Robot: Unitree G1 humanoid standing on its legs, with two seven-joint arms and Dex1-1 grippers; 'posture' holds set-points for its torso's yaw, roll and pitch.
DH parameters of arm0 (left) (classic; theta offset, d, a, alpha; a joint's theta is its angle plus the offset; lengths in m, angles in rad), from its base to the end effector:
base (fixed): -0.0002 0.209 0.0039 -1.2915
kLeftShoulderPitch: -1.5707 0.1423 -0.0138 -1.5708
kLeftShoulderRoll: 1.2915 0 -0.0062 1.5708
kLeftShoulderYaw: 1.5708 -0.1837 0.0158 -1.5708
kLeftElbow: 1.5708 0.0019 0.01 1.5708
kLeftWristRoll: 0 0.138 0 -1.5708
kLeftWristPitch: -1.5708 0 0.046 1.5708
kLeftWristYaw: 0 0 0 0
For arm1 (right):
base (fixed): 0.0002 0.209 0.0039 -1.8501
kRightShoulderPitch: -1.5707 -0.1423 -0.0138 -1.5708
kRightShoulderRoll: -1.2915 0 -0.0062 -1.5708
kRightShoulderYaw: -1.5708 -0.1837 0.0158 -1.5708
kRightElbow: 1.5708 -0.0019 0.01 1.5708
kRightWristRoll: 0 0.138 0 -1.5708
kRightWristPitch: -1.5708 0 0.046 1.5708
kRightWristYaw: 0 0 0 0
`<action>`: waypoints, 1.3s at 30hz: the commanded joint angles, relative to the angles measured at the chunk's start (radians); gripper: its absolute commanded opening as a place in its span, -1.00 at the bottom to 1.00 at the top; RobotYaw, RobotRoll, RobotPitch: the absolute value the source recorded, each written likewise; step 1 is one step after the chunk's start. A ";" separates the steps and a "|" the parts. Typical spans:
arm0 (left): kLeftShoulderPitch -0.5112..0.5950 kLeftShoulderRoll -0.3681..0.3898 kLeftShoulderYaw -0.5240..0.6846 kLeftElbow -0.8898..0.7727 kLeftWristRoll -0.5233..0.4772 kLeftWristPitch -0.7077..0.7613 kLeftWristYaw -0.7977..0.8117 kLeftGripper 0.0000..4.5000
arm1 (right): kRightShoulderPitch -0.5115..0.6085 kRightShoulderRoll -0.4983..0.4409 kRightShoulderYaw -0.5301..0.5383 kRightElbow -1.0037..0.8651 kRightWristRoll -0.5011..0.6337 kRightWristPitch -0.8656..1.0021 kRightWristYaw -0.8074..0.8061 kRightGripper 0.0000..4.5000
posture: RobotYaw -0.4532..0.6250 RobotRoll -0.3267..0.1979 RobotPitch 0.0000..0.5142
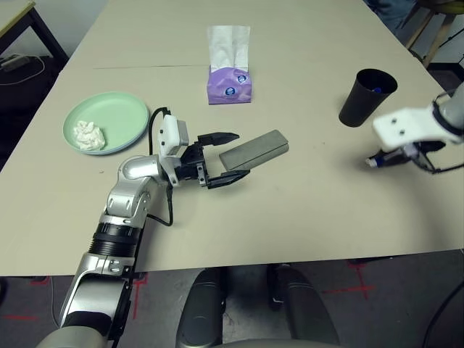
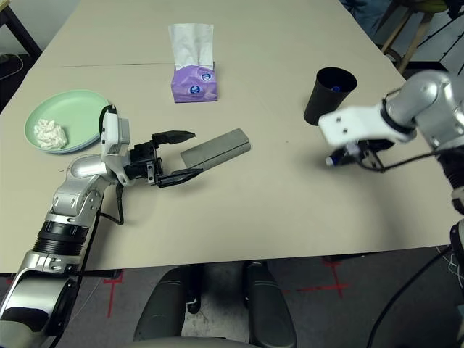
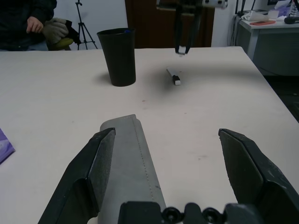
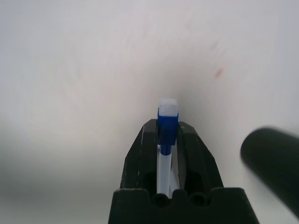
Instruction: Organize and tidy the items on the table.
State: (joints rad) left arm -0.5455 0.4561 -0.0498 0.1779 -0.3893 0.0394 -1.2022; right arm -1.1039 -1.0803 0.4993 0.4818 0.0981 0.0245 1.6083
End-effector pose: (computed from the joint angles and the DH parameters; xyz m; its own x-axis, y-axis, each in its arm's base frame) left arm 0.2940 0.2014 0.1598 0.2591 -0.9656 0.0224 0.9161 0.2531 0.3109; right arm 0.3069 -0.2735 0.3072 0.2889 0.4768 -0.8302 -0.9278 -0.0744 -0.3656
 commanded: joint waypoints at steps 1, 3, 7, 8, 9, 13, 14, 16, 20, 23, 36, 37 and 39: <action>-0.024 -0.002 -0.013 0.026 0.018 -0.023 -0.009 1.00 | -0.042 0.039 -0.116 -0.055 0.171 0.297 0.003 -0.81 | -0.06 0.25 -0.31; -0.031 -0.003 -0.013 0.035 0.020 -0.028 -0.010 1.00 | -0.020 0.078 -0.216 -0.085 0.231 0.443 -0.060 -0.81 | -0.07 0.25 -0.32; -0.030 0.003 -0.012 0.039 0.019 -0.036 -0.014 1.00 | 0.119 0.182 -0.426 -0.227 0.337 0.620 -0.292 -0.81 | -0.10 0.25 -0.33; -0.029 0.004 -0.011 0.037 0.019 -0.035 -0.014 1.00 | 0.161 0.227 -0.493 -0.273 0.371 0.650 -0.369 -0.81 | -0.10 0.25 -0.33; -0.027 0.006 -0.008 0.037 0.019 -0.034 -0.009 1.00 | 0.207 0.281 -0.554 -0.318 0.386 0.633 -0.455 -0.81 | -0.11 0.25 -0.35; -0.023 0.009 -0.001 0.036 0.021 -0.035 0.001 1.00 | 0.358 0.468 -0.702 -0.478 0.370 0.555 -0.757 -0.81 | -0.11 0.25 -0.36; -0.023 0.010 -0.001 0.036 0.020 -0.035 0.001 1.00 | 0.390 0.494 -0.712 -0.515 0.368 0.550 -0.796 -0.81 | -0.11 0.25 -0.35; -0.022 0.011 -0.001 0.033 0.019 -0.032 0.003 1.00 | 0.428 0.565 -0.747 -0.560 0.359 0.510 -0.909 -0.81 | -0.11 0.25 -0.36; -0.022 0.015 -0.003 0.033 0.020 -0.031 0.004 1.00 | 0.440 0.629 -0.778 -0.581 0.331 0.451 -1.051 -0.81 | -0.11 0.25 -0.34; -0.023 0.018 -0.001 0.038 0.020 -0.032 0.004 1.00 | 0.382 0.627 -0.814 -0.533 0.321 0.418 -1.137 -0.81 | -0.11 0.25 -0.34; -0.009 0.021 -0.002 0.020 0.005 0.004 0.011 1.00 | 0.321 0.621 -0.872 -0.390 0.224 0.337 -1.426 -0.81 | -0.12 0.25 -0.33; -0.009 0.022 -0.002 0.020 0.006 0.008 0.010 1.00 | 0.323 0.624 -0.867 -0.392 0.227 0.344 -1.430 -0.81 | -0.12 0.25 -0.33; -0.009 0.025 -0.004 0.024 0.009 0.007 0.002 1.00 | 0.321 0.623 -0.851 -0.382 0.217 0.349 -1.436 -0.81 | -0.12 0.25 -0.33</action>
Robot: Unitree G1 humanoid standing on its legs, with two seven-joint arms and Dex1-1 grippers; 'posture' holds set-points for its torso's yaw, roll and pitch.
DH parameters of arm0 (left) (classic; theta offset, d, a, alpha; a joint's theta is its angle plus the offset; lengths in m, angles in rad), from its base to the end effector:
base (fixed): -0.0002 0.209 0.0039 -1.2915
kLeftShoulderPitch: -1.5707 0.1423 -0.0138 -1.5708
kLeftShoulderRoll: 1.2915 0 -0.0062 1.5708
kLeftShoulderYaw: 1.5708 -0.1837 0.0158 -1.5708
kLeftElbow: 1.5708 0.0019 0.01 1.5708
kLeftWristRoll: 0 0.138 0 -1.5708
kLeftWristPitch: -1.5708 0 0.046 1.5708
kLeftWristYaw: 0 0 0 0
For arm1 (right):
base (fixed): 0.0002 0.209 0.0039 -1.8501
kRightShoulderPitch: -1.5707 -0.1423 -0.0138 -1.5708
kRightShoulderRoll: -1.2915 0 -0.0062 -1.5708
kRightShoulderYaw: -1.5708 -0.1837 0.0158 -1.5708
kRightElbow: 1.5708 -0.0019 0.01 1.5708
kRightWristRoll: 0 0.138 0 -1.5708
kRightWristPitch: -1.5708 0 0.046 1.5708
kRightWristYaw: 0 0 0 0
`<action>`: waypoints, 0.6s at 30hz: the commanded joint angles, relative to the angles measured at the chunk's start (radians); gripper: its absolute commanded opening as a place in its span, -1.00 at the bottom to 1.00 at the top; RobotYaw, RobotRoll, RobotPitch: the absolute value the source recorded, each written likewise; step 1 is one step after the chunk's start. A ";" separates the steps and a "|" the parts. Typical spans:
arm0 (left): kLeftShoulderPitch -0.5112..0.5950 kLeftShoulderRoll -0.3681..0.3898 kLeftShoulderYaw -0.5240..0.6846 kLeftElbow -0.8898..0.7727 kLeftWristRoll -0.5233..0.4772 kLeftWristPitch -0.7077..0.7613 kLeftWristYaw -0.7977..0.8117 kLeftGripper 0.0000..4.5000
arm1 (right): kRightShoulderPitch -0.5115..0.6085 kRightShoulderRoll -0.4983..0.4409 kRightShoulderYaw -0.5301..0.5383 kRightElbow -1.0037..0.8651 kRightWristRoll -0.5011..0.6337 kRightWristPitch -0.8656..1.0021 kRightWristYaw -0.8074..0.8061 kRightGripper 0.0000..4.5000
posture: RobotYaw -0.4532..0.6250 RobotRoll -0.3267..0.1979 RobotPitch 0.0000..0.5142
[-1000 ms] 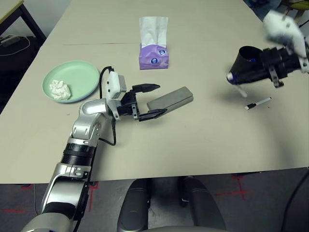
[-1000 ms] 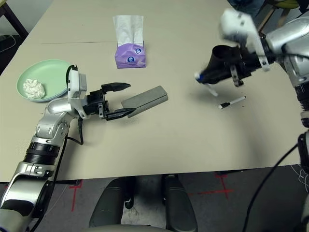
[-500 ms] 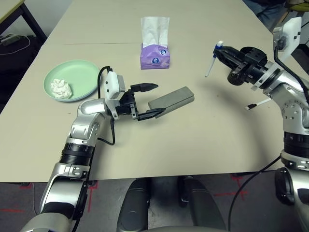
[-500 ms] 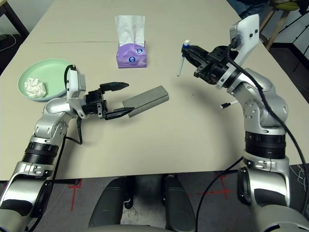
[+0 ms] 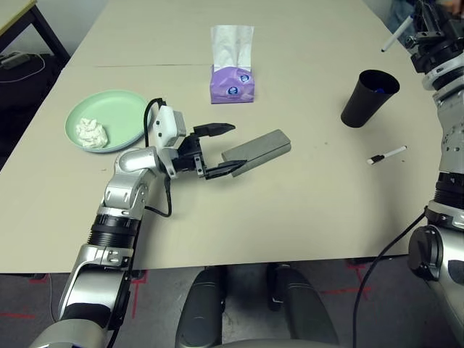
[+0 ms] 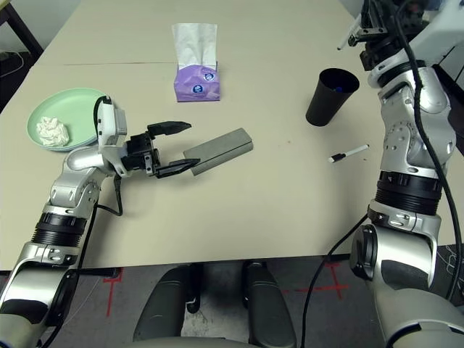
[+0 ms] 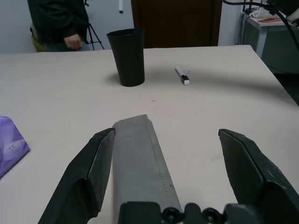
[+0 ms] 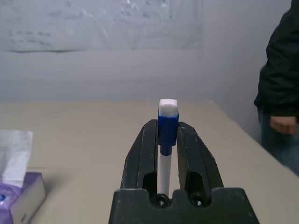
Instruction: Organize and tidy the items on the table.
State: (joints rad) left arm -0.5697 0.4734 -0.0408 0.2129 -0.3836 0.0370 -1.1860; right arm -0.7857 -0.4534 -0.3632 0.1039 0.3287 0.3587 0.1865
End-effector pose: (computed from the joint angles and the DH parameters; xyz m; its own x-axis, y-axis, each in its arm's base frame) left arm 0.2978 0.2075 0.1636 0.2989 -0.9542 0.0152 0.9042 0.2883 0.3151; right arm 0.2920 -0.2511 0.2489 0.9040 0.0095 0.4275 -0.0251 0.9992 0.0310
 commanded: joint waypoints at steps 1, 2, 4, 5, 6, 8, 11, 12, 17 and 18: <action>0.015 0.009 -0.013 -0.009 0.005 0.008 -0.017 1.00 | -0.002 -0.003 0.014 0.002 -0.014 0.022 -0.022 -0.81 | -0.12 0.25 -0.33; 0.014 0.009 -0.013 -0.007 0.006 0.008 -0.018 1.00 | -0.005 -0.009 0.024 0.010 -0.028 0.030 -0.033 -0.81 | -0.12 0.25 -0.33; 0.012 0.008 -0.012 -0.006 0.006 0.009 -0.018 1.00 | -0.008 -0.018 0.035 0.020 -0.046 0.035 -0.045 -0.81 | -0.12 0.25 -0.33; 0.012 0.008 -0.013 -0.006 0.006 0.010 -0.019 1.00 | -0.013 -0.022 0.039 0.030 -0.055 0.039 -0.052 -0.81 | -0.12 0.25 -0.33; 0.012 0.008 -0.013 -0.007 0.006 0.011 -0.019 1.00 | -0.018 -0.023 0.042 0.040 -0.060 0.037 -0.054 -0.81 | -0.12 0.25 -0.33; 0.012 0.009 -0.012 -0.007 0.007 0.012 -0.020 1.00 | -0.025 -0.026 0.044 0.058 -0.069 0.051 -0.064 -0.81 | -0.12 0.25 -0.33; 0.013 0.010 -0.012 -0.008 0.007 0.014 -0.020 1.00 | -0.027 -0.032 0.056 0.072 -0.088 0.079 -0.071 -0.65 | -0.13 0.25 -0.31; 0.013 0.010 -0.012 -0.008 0.008 0.014 -0.020 1.00 | -0.028 -0.032 0.059 0.075 -0.087 0.087 -0.068 -0.47 | -0.13 0.25 -0.31; 0.016 0.012 -0.012 -0.013 0.008 0.019 -0.018 1.00 | -0.030 -0.022 0.064 0.064 -0.074 0.099 -0.050 0.31 | -0.12 0.25 -0.31; 0.016 0.012 -0.012 -0.013 0.008 0.019 -0.018 1.00 | -0.031 -0.021 0.062 0.064 -0.071 0.100 -0.048 0.49 | -0.12 0.25 -0.31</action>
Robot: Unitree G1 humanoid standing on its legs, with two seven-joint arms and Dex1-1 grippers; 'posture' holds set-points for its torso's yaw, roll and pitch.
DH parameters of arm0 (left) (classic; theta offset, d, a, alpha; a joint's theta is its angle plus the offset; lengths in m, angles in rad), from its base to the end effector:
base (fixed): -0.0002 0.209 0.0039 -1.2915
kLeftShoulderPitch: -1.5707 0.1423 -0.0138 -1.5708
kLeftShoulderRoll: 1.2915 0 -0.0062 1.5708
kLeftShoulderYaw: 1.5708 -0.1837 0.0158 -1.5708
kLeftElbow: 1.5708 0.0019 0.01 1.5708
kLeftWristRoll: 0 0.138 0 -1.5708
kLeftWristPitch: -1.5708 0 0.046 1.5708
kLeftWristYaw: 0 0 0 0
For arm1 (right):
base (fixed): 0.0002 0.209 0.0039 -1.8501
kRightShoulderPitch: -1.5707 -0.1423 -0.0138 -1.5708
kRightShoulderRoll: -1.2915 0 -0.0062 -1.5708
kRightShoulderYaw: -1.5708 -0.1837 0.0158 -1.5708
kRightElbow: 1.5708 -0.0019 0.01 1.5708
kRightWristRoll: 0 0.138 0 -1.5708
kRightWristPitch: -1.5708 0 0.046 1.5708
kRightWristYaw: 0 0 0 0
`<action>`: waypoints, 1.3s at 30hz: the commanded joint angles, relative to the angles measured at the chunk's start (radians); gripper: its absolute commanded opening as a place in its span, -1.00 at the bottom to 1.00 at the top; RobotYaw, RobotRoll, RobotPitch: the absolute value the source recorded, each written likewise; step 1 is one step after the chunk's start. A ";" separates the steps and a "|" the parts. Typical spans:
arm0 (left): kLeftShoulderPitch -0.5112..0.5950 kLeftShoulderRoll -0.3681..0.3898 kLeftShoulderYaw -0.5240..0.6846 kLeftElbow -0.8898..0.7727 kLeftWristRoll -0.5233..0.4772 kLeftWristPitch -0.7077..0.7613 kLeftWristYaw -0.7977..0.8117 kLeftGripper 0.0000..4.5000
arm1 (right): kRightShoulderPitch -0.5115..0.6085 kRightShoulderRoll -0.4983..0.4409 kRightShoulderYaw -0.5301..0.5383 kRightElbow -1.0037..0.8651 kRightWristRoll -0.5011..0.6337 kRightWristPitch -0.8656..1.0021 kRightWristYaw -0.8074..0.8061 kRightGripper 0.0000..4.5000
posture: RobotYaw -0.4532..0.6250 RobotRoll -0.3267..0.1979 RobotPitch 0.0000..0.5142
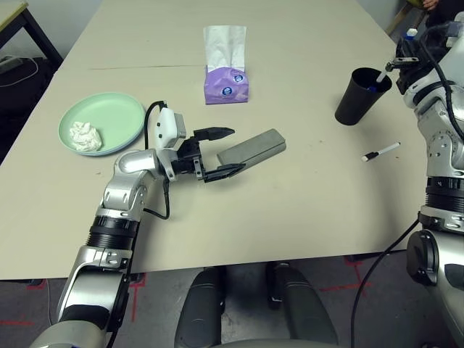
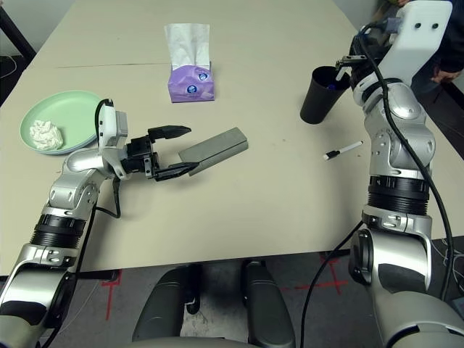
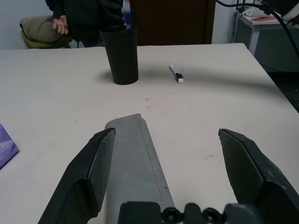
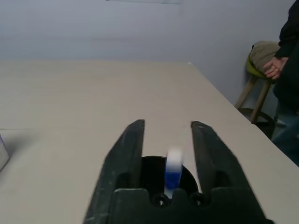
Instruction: Organize and tidy the items on the table.
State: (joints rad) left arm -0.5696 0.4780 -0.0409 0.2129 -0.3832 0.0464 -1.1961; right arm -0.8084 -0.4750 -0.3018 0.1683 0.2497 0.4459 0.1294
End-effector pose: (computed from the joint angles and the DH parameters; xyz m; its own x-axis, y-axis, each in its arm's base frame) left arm 0.2978 0.2085 0.1636 0.2931 -0.9561 0.0048 0.9089 0.2802 0.3087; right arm 0.3022 -0.2477 0.2430 0.9574 -0.0481 0.2847 0.0586 0.9979 -0.0284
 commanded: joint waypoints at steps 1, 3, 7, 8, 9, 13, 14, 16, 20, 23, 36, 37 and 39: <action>0.017 0.008 -0.012 -0.014 0.007 0.010 -0.008 1.00 | -0.010 -0.001 0.002 -0.003 0.010 0.008 0.018 0.67 | -0.12 0.25 -0.31; 0.018 0.007 -0.012 -0.017 0.006 0.011 -0.007 1.00 | -0.013 -0.006 0.015 -0.013 0.028 -0.002 0.069 0.98 | -0.12 0.25 -0.32; 0.018 0.005 -0.014 -0.021 0.007 0.014 -0.005 1.00 | 0.032 -0.093 0.159 -0.110 0.146 0.056 0.482 1.00 | -0.13 0.25 -0.31; 0.017 0.005 -0.015 -0.021 0.007 0.014 -0.005 1.00 | 0.049 -0.134 0.195 -0.127 0.163 0.072 0.581 1.00 | -0.13 0.25 -0.31; 0.017 0.004 -0.016 -0.022 0.007 0.014 -0.004 1.00 | 0.067 -0.189 0.238 -0.134 0.165 0.076 0.682 1.00 | -0.12 0.25 -0.31; 0.017 0.000 -0.018 -0.020 0.010 0.007 -0.003 1.00 | 0.079 -0.422 0.468 0.018 -0.060 -0.150 0.991 1.00 | -0.12 0.25 -0.31; 0.017 -0.002 -0.018 -0.019 0.012 0.005 -0.001 1.00 | 0.066 -0.454 0.513 0.084 -0.116 -0.221 1.038 1.00 | -0.11 0.25 -0.30; 0.021 -0.005 -0.018 -0.027 0.012 0.005 0.007 1.00 | 0.015 -0.492 0.600 0.238 -0.226 -0.370 1.128 1.00 | -0.08 0.25 -0.30; 0.040 -0.004 -0.015 -0.051 0.009 0.011 0.016 1.00 | -0.138 -0.471 0.700 0.498 -0.385 -0.595 1.210 1.00 | -0.04 0.25 -0.27; 0.059 0.002 -0.011 -0.070 0.007 0.016 0.027 1.00 | -0.261 -0.438 0.778 0.681 -0.517 -0.777 1.222 1.00 | -0.01 0.25 -0.26; 0.115 0.025 0.004 -0.153 -0.006 0.055 0.065 1.00 | -0.482 -0.359 0.928 1.020 -0.841 -1.115 1.125 1.00 | 0.08 0.25 -0.19; 0.117 0.027 0.005 -0.157 -0.006 0.058 0.068 1.00 | -0.491 -0.358 0.937 1.028 -0.860 -1.128 1.123 1.00 | 0.08 0.25 -0.18; 0.121 0.028 0.005 -0.162 -0.007 0.060 0.073 1.00 | -0.505 -0.361 0.951 1.043 -0.891 -1.150 1.130 1.00 | 0.09 0.25 -0.17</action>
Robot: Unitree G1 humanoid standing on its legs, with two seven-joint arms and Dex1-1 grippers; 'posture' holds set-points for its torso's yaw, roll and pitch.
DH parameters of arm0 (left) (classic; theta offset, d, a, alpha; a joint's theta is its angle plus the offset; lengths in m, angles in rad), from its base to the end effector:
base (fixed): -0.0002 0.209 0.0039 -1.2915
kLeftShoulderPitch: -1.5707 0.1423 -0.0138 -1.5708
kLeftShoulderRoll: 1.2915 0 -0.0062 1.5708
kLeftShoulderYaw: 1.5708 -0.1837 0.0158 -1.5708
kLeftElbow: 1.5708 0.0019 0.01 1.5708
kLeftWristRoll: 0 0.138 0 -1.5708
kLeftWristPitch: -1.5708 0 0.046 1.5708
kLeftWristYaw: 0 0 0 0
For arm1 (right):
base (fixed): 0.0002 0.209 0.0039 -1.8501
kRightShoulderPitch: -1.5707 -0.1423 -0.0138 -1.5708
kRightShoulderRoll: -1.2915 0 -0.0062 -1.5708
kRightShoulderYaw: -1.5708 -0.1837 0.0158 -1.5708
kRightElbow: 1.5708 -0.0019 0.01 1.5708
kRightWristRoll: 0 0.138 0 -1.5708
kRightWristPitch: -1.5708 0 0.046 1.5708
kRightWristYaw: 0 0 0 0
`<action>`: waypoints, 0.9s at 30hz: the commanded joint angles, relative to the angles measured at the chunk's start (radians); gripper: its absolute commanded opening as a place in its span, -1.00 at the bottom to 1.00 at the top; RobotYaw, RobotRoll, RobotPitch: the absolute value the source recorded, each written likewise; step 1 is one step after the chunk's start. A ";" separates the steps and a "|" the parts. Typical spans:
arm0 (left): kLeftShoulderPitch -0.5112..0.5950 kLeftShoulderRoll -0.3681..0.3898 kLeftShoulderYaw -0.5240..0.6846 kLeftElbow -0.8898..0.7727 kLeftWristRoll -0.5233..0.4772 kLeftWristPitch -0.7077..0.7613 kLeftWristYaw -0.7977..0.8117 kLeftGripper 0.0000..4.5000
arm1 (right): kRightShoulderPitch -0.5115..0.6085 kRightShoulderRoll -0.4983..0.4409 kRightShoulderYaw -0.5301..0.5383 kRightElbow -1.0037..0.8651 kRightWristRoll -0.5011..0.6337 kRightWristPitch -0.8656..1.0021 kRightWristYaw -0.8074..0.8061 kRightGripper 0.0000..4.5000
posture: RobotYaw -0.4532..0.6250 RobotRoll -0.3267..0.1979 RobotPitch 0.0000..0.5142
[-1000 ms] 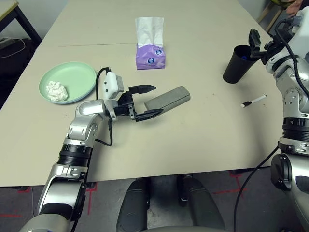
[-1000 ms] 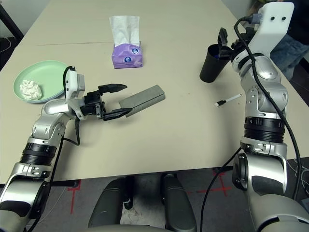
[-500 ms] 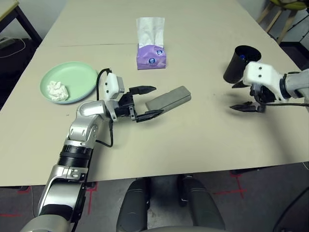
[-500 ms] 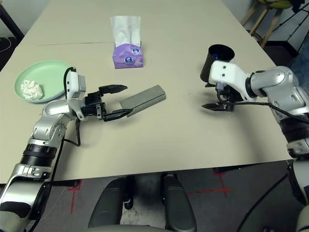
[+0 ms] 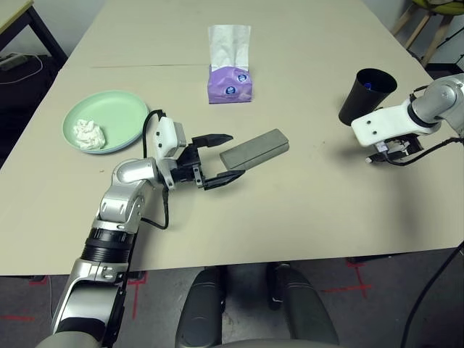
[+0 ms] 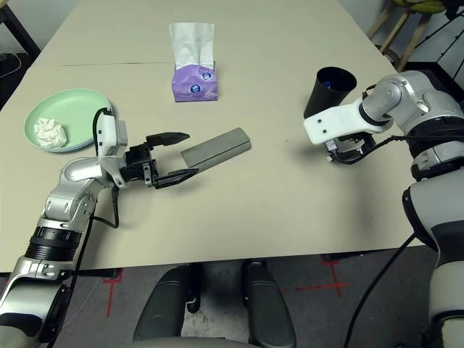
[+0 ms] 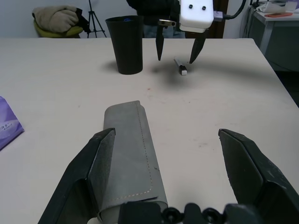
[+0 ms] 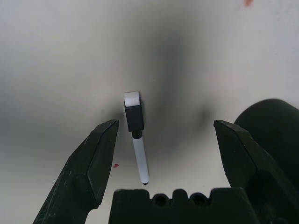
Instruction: Organize and tidy the items on the table.
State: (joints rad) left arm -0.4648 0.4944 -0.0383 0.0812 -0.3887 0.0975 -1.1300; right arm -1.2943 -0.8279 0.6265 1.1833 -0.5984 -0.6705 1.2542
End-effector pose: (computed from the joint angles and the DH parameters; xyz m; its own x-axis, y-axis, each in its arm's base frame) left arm 0.2801 0.2095 0.1550 0.3362 -0.9418 -0.0049 0.9030 0.3208 0.2858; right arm 0.3450 -0.2646 0.2577 0.3904 0.0469 -0.9195 -0.8401 -0.3904 -0.3766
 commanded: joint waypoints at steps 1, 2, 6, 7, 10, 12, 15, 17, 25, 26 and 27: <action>0.017 0.012 0.003 -0.032 -0.002 0.011 0.009 1.00 | -0.024 -0.009 0.026 0.035 -0.053 -0.047 0.005 1.00 | 0.09 0.25 -0.17; 0.019 0.012 0.004 -0.033 -0.002 0.011 0.011 1.00 | -0.026 -0.008 0.025 0.041 -0.057 -0.056 0.006 1.00 | 0.09 0.25 -0.16; 0.025 0.012 0.005 -0.038 -0.003 0.015 0.020 1.00 | -0.016 -0.004 0.029 0.060 -0.080 -0.062 -0.003 1.00 | 0.09 0.25 -0.14; 0.026 0.012 0.005 -0.040 -0.004 0.017 0.021 1.00 | -0.007 -0.001 0.028 0.065 -0.082 -0.060 -0.013 1.00 | 0.09 0.25 -0.14; 0.026 0.017 0.006 -0.044 -0.006 0.022 0.022 1.00 | 0.010 0.006 0.015 0.072 -0.076 -0.050 -0.014 1.00 | 0.10 0.25 -0.11; 0.028 0.021 0.008 -0.046 -0.008 0.025 0.020 1.00 | 0.013 0.006 0.010 0.072 -0.070 -0.049 -0.006 1.00 | 0.09 0.25 -0.10; 0.034 0.028 0.008 -0.054 -0.012 0.032 0.019 1.00 | 0.023 0.000 0.005 0.075 -0.065 -0.043 0.002 1.00 | 0.08 0.25 -0.08; 0.036 0.031 0.007 -0.057 -0.014 0.034 0.018 1.00 | 0.034 -0.001 0.004 0.076 -0.067 -0.042 -0.003 1.00 | 0.08 0.25 -0.08; 0.014 0.046 0.008 -0.040 -0.016 0.041 0.006 1.00 | 0.072 0.001 0.004 0.070 -0.079 -0.054 -0.033 1.00 | 0.09 0.25 -0.05; 0.012 0.047 0.008 -0.038 -0.016 0.040 0.005 1.00 | 0.073 0.000 0.005 0.069 -0.082 -0.059 -0.038 1.00 | 0.09 0.25 -0.05; 0.011 0.048 0.008 -0.037 -0.016 0.039 0.005 1.00 | 0.073 0.001 0.005 0.070 -0.083 -0.063 -0.046 1.00 | 0.09 0.25 -0.05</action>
State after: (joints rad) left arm -0.4520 0.5322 -0.0370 0.0475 -0.3996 0.1331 -1.1133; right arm -1.2494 -0.8208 0.6309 1.2492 -0.6727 -0.7213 1.2204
